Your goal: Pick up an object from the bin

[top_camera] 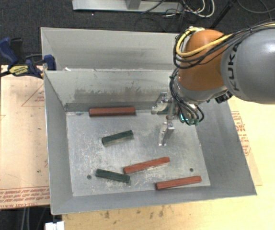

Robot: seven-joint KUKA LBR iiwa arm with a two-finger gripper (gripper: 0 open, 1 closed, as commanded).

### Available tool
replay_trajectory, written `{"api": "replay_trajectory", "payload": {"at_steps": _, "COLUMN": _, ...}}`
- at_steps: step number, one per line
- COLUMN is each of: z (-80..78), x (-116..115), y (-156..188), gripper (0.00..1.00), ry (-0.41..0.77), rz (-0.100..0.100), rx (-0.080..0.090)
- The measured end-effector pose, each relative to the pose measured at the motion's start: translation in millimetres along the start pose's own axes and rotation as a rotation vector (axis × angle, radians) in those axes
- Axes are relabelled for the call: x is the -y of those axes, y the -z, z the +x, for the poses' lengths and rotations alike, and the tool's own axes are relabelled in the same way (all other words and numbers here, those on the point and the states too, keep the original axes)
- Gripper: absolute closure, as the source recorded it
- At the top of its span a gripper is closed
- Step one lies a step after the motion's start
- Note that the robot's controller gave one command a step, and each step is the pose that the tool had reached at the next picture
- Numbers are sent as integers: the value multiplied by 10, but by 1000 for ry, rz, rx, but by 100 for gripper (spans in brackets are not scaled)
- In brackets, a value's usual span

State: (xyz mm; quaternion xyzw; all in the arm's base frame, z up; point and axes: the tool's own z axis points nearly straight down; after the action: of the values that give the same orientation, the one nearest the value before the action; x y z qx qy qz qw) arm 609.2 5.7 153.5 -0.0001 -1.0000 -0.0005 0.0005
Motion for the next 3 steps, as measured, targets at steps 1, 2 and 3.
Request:
{"api": "replay_trajectory", "payload": {"at_steps": 1, "z": -7, "x": 0, "y": 9, "gripper": 0, "ry": 0, "rz": 0, "rx": 2}}
{"api": "replay_trajectory", "payload": {"at_steps": 2, "z": 466, "x": -74, "y": -421, "gripper": 0, "ry": 114, "rz": 0, "rx": 4}}
{"api": "replay_trajectory", "payload": {"at_steps": 3, "z": 813, "x": -75, "y": -365, "gripper": 0, "ry": 296, "rz": 0, "rx": -1}}
